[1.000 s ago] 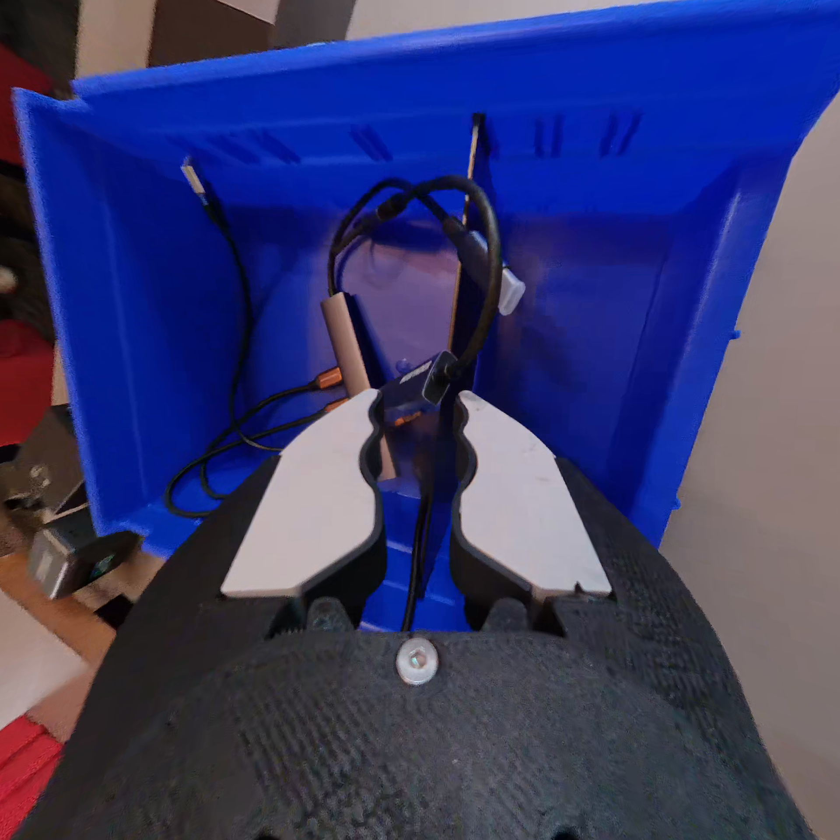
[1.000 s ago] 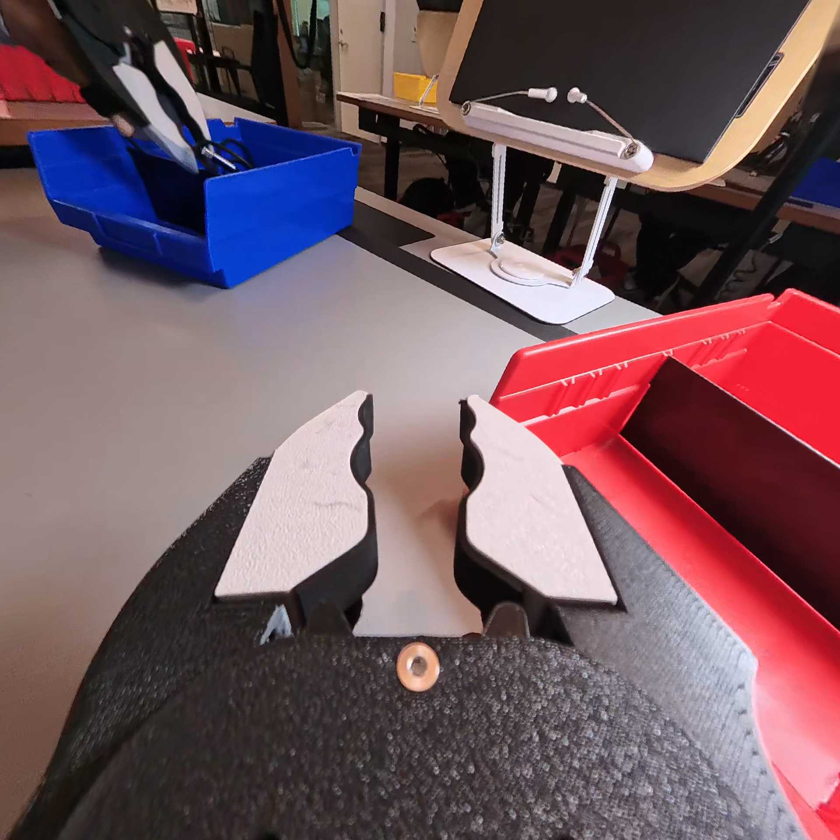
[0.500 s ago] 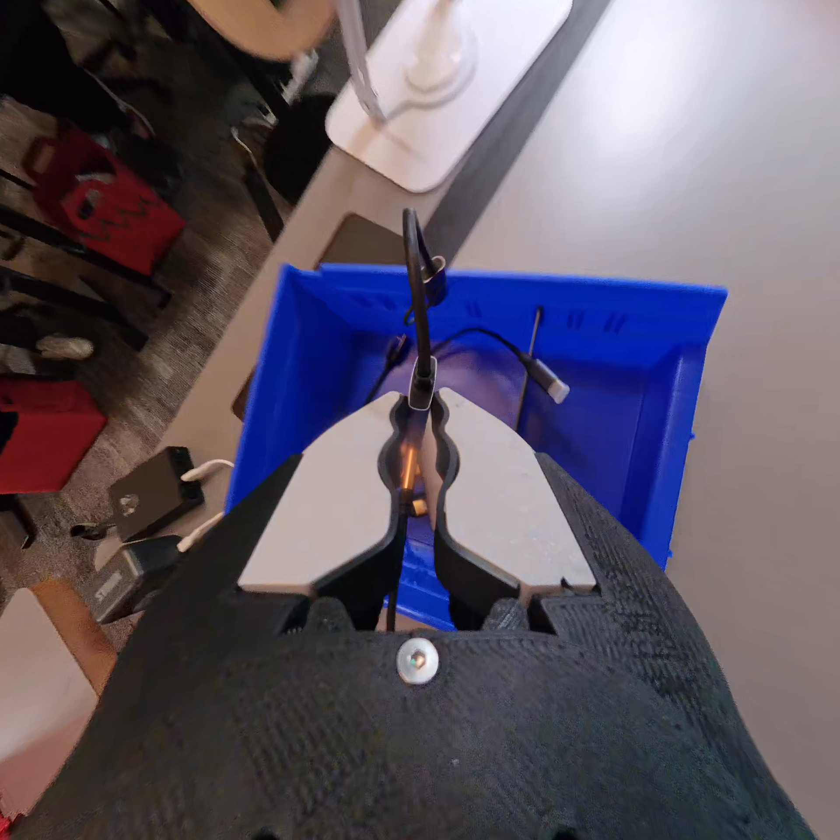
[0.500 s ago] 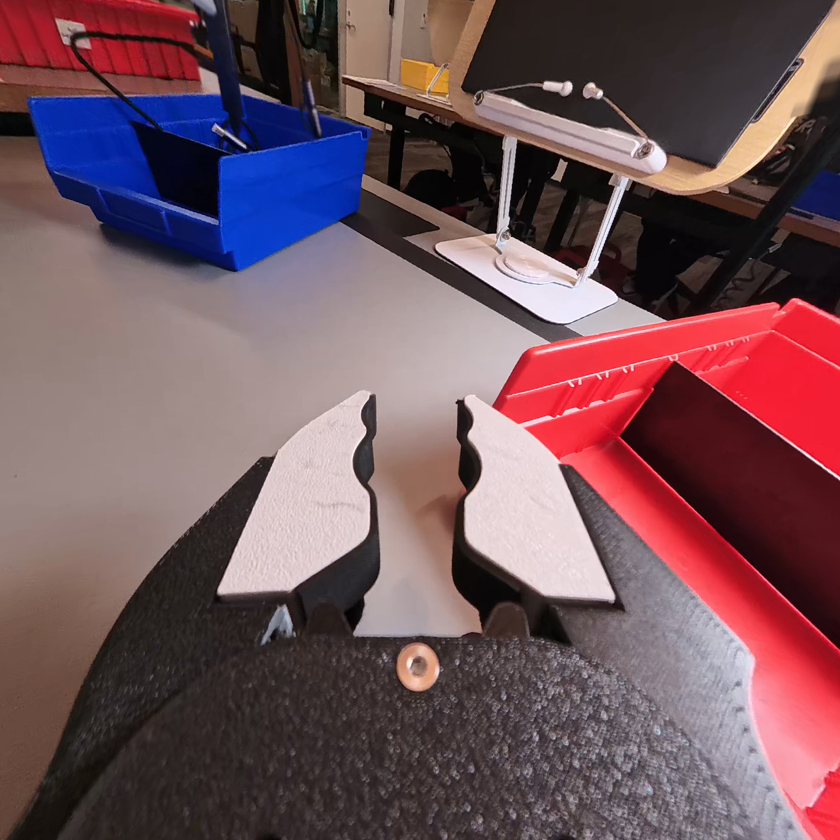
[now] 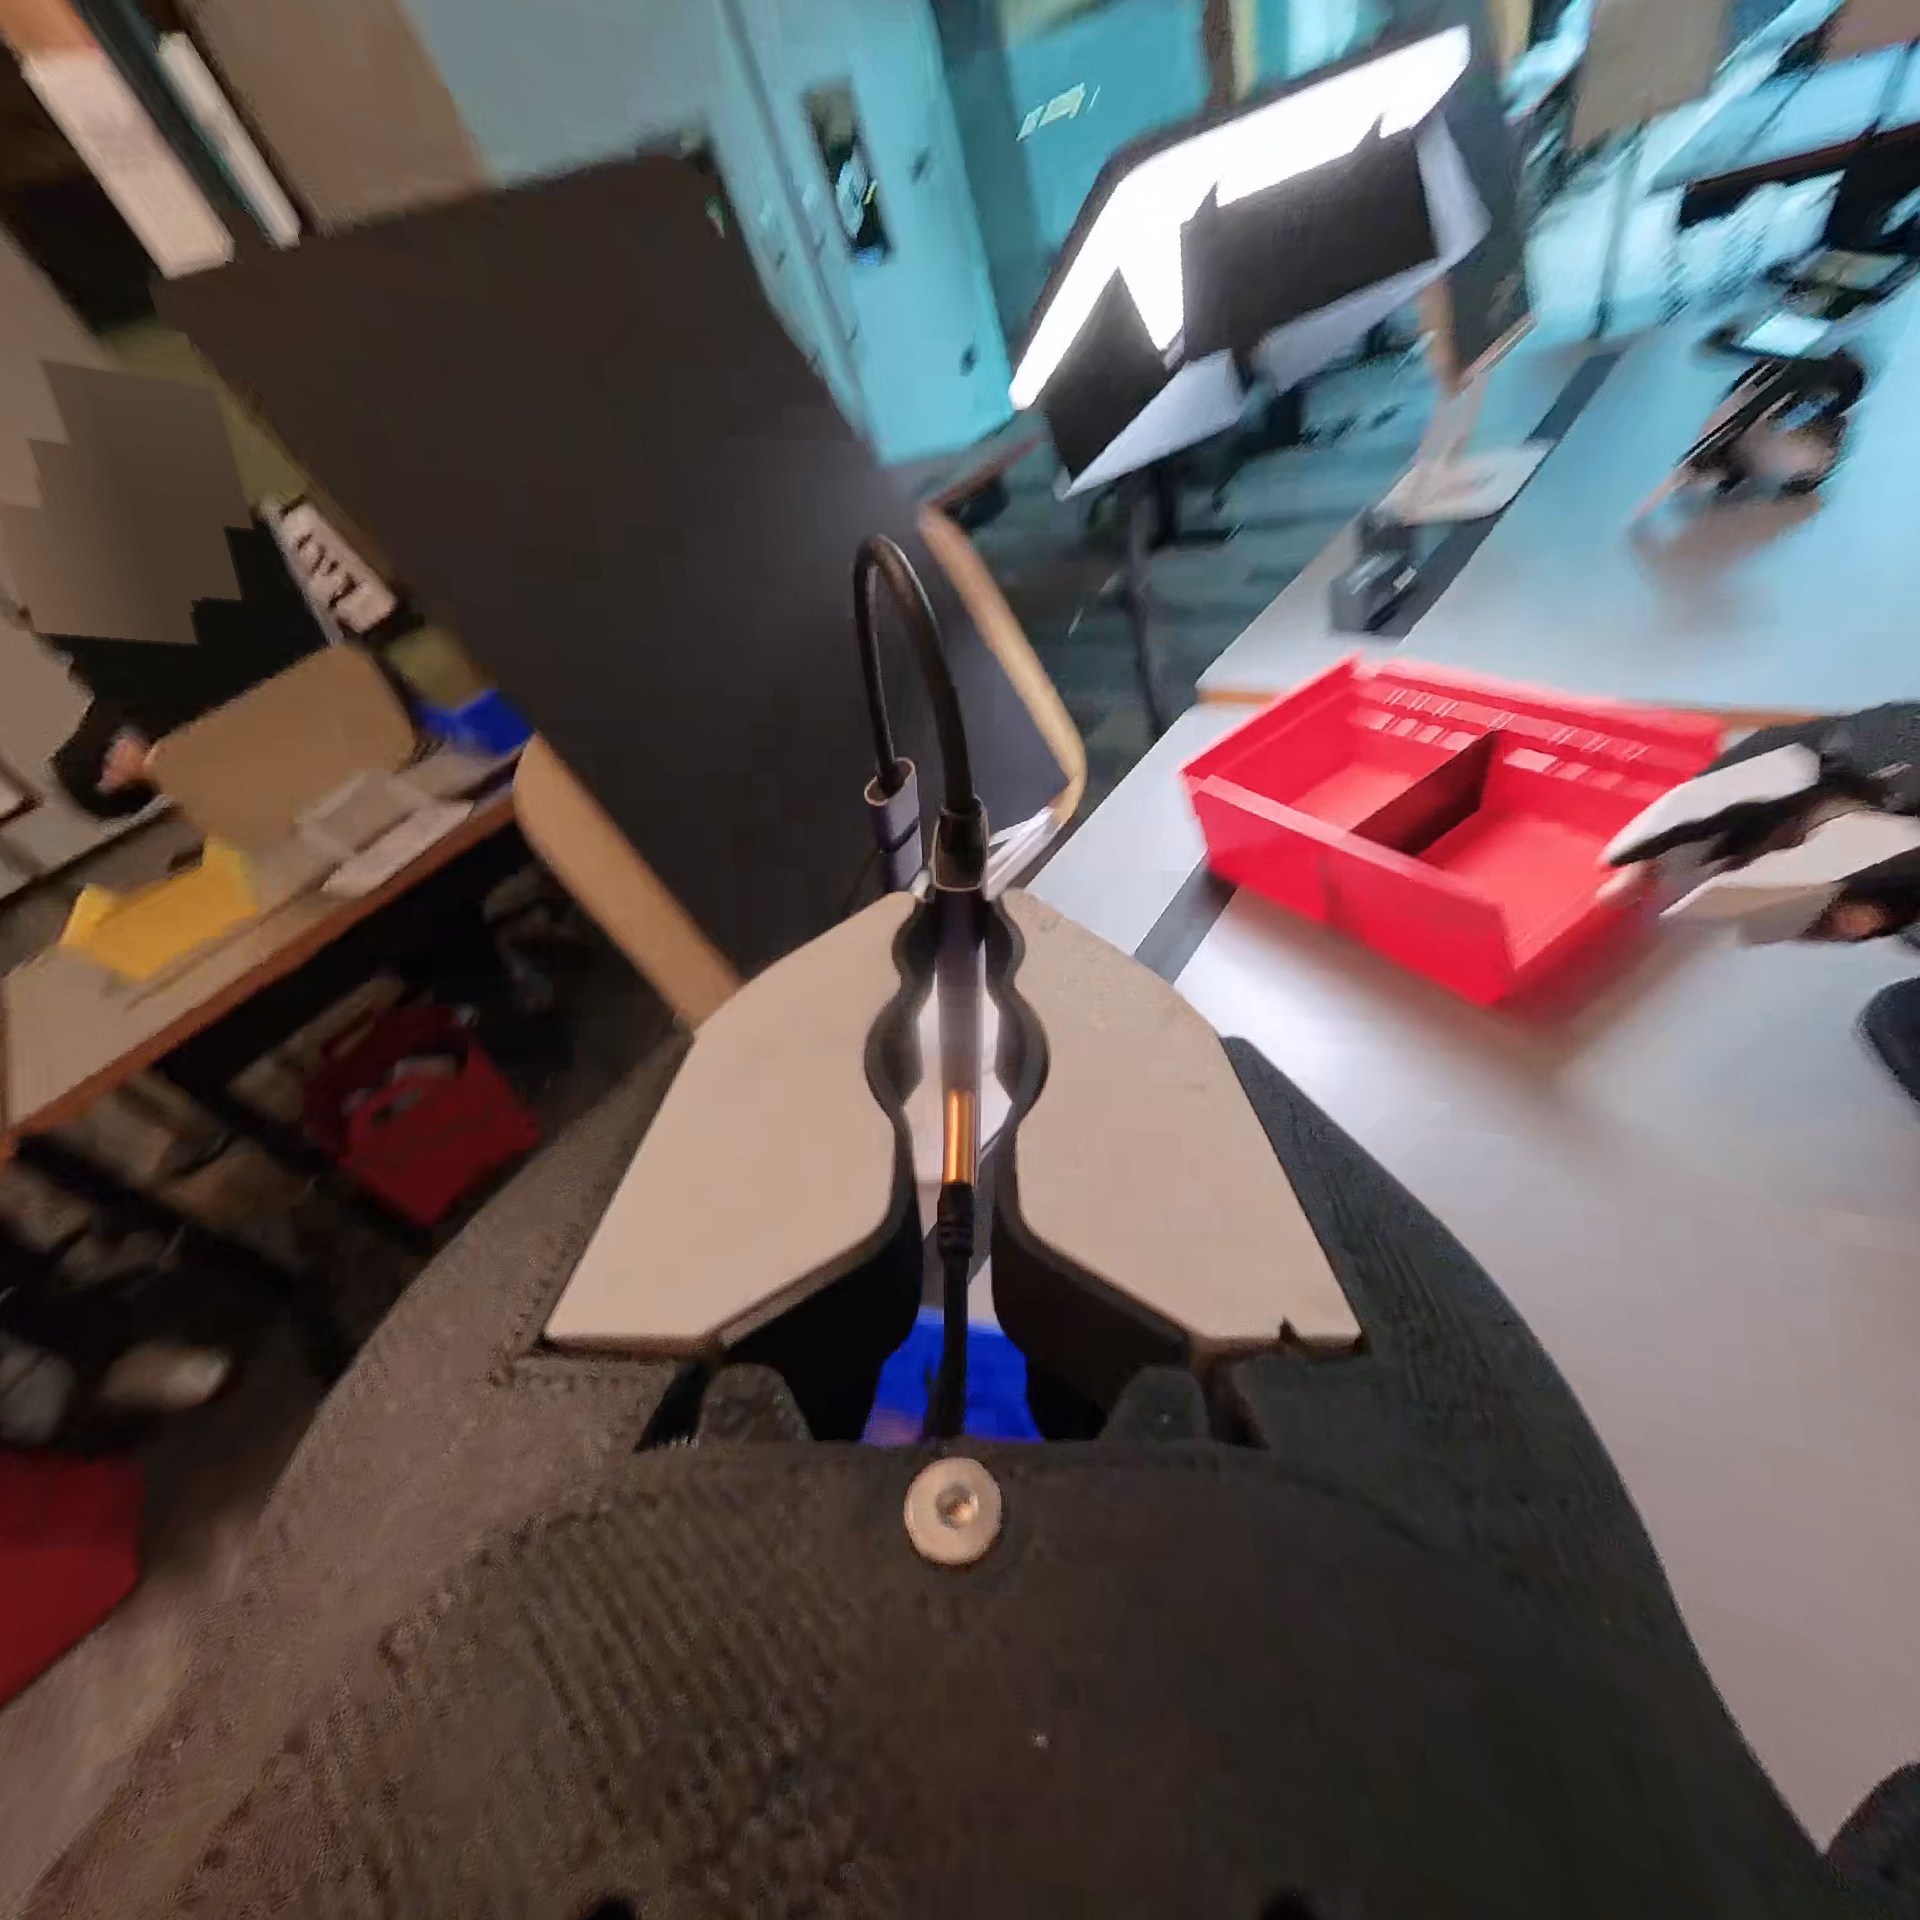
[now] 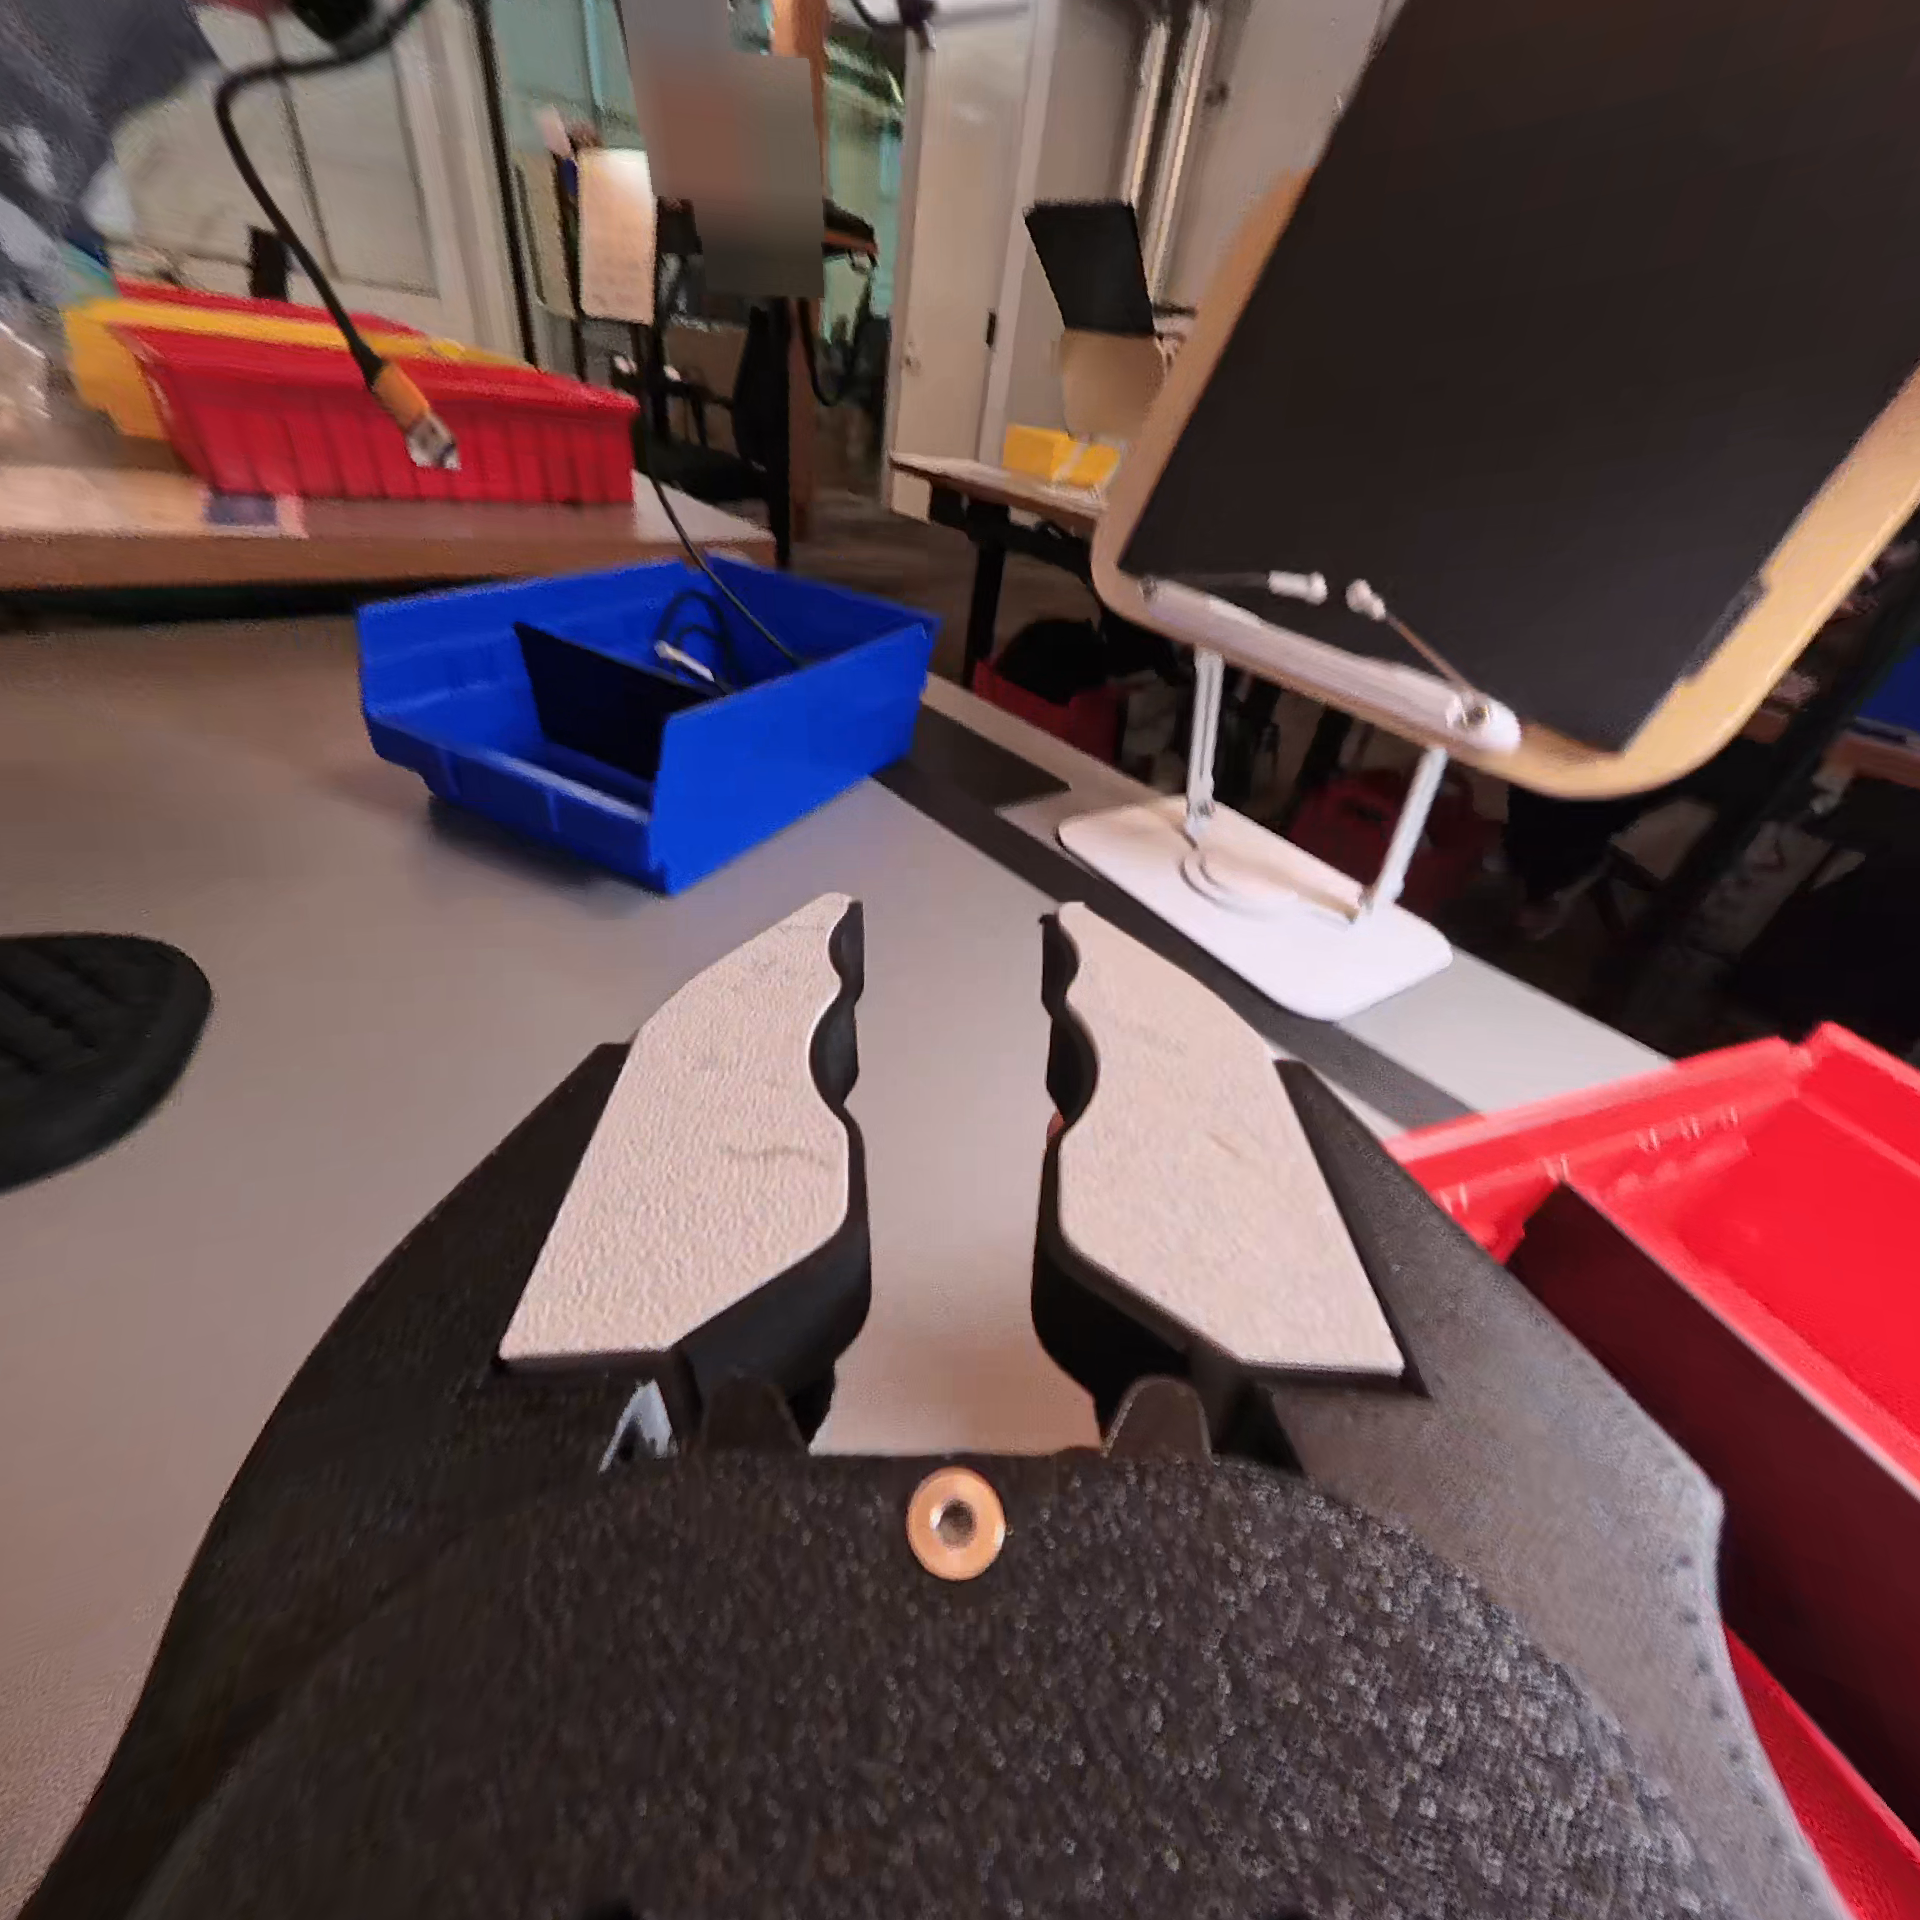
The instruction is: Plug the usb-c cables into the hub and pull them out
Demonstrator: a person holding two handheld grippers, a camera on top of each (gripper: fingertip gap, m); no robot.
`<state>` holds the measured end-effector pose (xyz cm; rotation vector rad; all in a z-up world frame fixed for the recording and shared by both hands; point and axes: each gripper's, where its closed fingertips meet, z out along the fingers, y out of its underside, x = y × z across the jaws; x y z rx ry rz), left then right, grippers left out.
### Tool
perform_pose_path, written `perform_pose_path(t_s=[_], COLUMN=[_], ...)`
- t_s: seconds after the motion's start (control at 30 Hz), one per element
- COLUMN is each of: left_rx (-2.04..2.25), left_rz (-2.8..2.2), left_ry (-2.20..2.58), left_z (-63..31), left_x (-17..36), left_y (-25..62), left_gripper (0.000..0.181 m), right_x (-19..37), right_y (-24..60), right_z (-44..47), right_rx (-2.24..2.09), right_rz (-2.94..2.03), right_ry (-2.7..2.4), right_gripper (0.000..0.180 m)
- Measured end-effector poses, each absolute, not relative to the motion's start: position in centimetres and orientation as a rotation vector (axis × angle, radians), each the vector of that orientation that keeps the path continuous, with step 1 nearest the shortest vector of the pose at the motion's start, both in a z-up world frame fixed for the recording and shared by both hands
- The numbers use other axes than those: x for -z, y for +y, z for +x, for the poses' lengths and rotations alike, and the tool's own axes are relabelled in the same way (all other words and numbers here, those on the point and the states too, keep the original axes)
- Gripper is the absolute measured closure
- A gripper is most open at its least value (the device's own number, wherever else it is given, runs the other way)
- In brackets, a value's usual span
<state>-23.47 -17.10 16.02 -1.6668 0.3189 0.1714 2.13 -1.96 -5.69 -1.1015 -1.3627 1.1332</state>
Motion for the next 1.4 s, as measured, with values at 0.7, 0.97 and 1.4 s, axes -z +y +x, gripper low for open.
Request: perform_pose_path(t_s=[0.7,0.97,1.4], left_rx=[0.673,0.507,-0.093], left_rz=[-0.977,-1.449,-1.776], left_ry=[0.302,0.287,0.730], left_z=[-6.5,-9.2,-4.0], left_x=[-14.4,-8.0,-2.7], left_y=[-14.4,-11.4,-11.4], left_gripper=[0.171,0.166,0.151], right_x=[-6.3,-5.9,-1.4], right_y=[-11.2,-5.9,-7.5], right_z=[-3.3,-1.2,0.1], right_rx=[-1.565,-1.389,-1.078], right_rz=[-0.719,-0.843,-0.722], right_ry=[-1.501,-1.536,-1.865], right_gripper=[0.172,0.173,0.173])
